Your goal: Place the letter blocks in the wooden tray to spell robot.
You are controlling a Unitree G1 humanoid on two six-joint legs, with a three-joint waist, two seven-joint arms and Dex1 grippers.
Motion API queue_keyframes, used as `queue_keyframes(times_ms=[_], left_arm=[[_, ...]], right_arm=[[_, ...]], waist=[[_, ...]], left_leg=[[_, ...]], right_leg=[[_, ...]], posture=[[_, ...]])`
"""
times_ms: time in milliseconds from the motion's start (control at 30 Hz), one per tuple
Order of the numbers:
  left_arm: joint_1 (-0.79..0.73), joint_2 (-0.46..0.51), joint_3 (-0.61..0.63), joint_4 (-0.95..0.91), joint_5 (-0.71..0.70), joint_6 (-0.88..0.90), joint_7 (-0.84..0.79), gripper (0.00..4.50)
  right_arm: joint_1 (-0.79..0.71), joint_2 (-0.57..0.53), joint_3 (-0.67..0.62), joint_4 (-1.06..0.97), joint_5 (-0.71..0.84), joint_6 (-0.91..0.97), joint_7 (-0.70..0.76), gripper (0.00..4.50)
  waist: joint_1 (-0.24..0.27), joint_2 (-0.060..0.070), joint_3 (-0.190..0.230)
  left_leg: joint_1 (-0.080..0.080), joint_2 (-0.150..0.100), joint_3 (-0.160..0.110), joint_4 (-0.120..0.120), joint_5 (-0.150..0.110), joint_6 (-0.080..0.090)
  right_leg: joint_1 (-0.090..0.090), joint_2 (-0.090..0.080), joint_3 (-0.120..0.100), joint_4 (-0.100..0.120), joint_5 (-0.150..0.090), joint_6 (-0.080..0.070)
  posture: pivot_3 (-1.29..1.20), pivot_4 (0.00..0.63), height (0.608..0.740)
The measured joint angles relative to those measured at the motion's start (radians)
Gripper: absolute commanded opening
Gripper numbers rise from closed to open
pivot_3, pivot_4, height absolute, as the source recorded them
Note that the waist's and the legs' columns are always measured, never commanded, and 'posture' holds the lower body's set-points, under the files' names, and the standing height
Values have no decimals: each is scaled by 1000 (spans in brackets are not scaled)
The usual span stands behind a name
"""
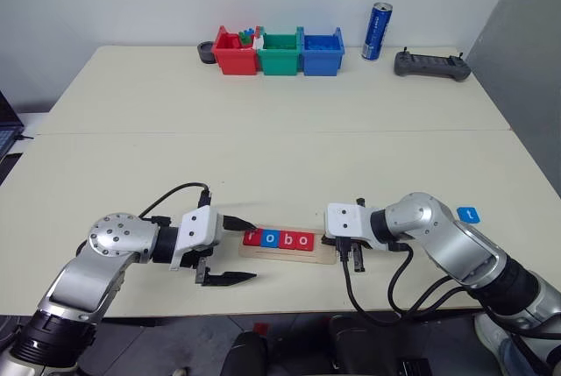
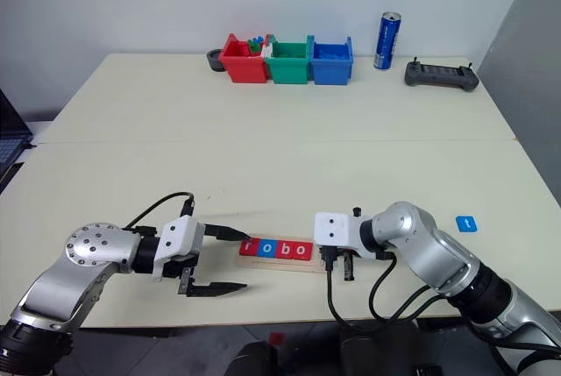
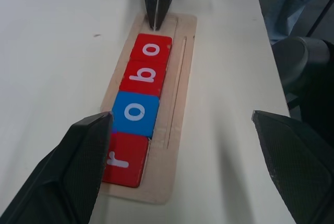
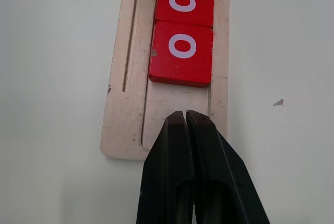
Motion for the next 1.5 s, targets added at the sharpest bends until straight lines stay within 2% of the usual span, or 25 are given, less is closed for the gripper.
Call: queue_keyframes(times_ms=[200,500,633,933,1367,1500], left_arm=[[37,0,10,55,3,-74,-5,4500],[47,-1,38,97,6,-135,2,4500],[57,-1,39,94,5,-130,9,4500],[29,0,61,91,4,-97,25,4500],[-8,0,63,86,15,-51,45,4500],[-40,0,55,66,15,-31,43,4500]], right_arm=[[-2,4,-16,21,1,-11,8,101],[2,1,-209,-98,116,123,4,101],[86,-15,-282,-156,144,163,-36,1030],[206,-22,-384,-218,187,192,-122,4361],[270,-9,-447,-273,258,232,-232,4456],[330,21,-557,-322,309,295,-282,4456]], waist=[[0,0,0],[5,0,0],[11,0,0],[12,0,0],[14,0,0],[15,0,0]], left_leg=[[0,0,0,0,0,0],[0,0,0,0,0,0],[0,0,0,0,0,0],[0,0,1,0,0,0],[0,0,1,0,0,0],[-1,0,1,0,0,0]], right_leg=[[0,0,0,0,0,0],[0,0,0,0,0,0],[0,0,0,0,0,0],[0,0,0,0,0,0],[0,0,0,0,0,0],[0,0,0,0,0,0]], posture=[[0,150,740],[0,150,740],[0,150,740],[0,150,740],[0,150,740],[0,150,740]])
